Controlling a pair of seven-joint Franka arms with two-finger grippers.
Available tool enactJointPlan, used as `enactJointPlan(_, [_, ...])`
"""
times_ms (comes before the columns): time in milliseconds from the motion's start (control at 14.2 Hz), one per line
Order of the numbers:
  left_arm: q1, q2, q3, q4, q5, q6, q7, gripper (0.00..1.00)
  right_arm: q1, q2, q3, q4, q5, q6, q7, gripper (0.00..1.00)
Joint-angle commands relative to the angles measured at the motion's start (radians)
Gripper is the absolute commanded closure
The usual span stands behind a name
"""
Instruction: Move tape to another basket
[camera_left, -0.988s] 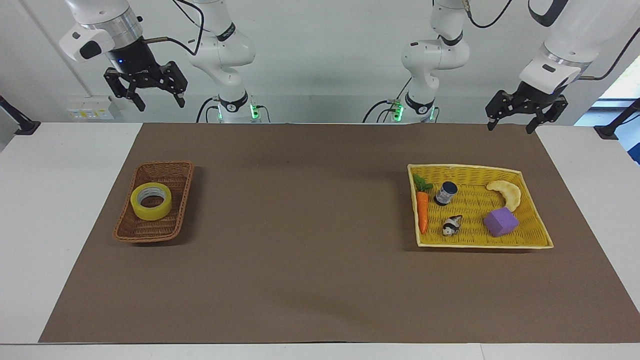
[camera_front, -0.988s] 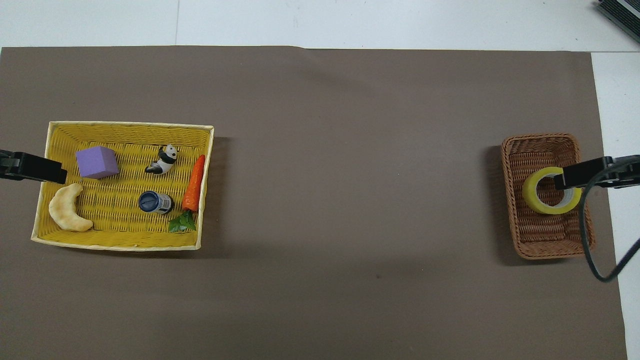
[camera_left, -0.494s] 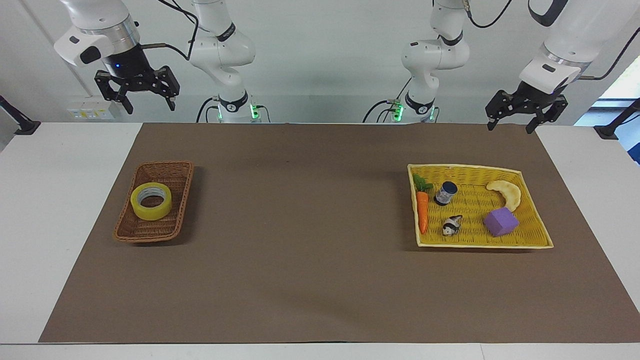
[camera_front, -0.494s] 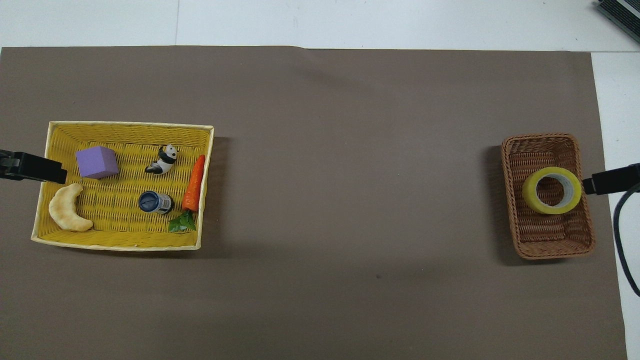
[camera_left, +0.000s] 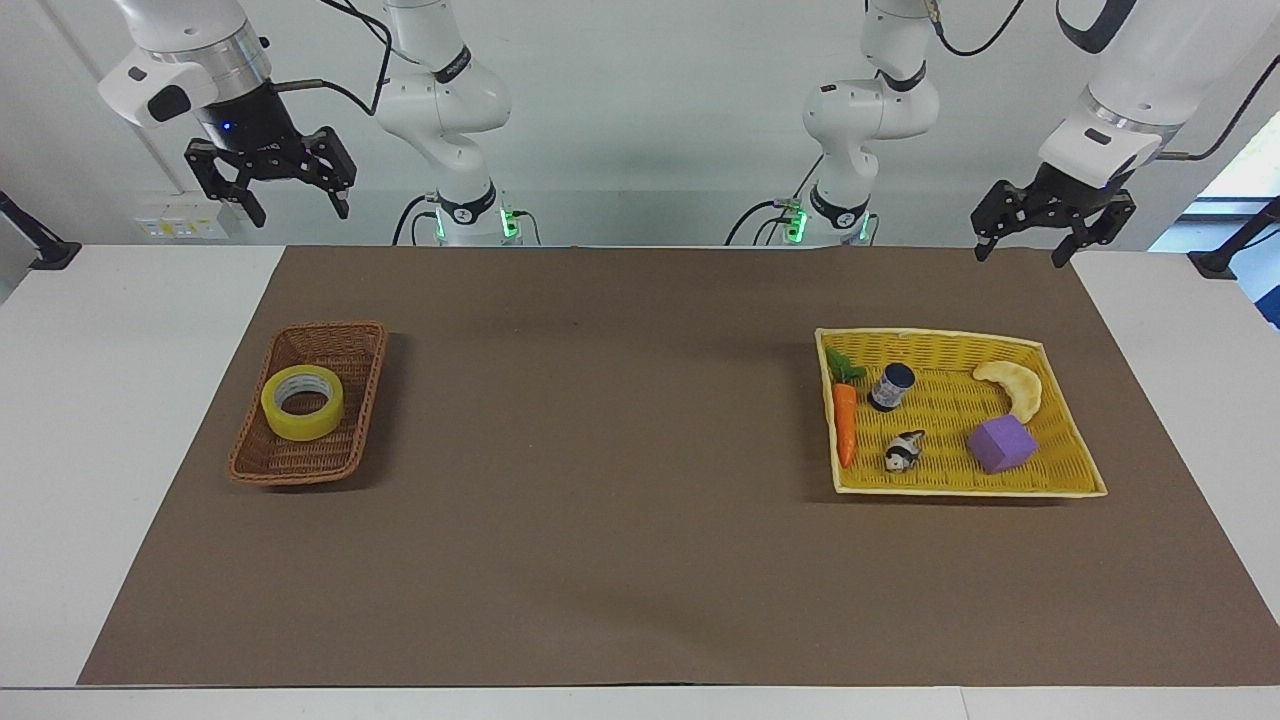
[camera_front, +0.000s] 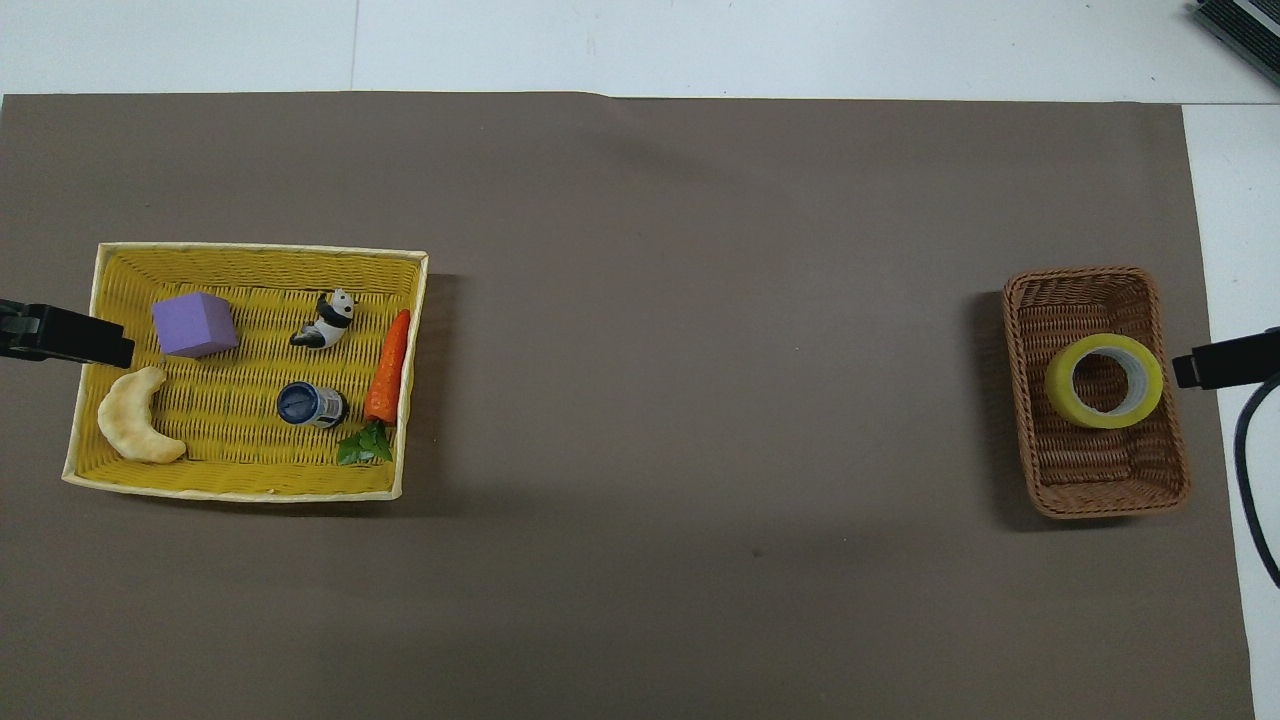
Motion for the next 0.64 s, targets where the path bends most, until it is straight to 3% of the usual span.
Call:
enactJointPlan(0, [0.006, -0.017, -0.003, -0.009, 0.013, -0.005, 0.006, 0.0, -0.011, -0.013, 0.01, -0.007, -0.022, 0.011, -0.008, 0.0])
enactJointPlan(565, [0.006, -0.017, -0.003, -0.009, 0.013, -0.005, 0.006, 0.0, -0.011, -0.016, 0.013, -0.013, -0.008, 0.008, -0.014, 0.0])
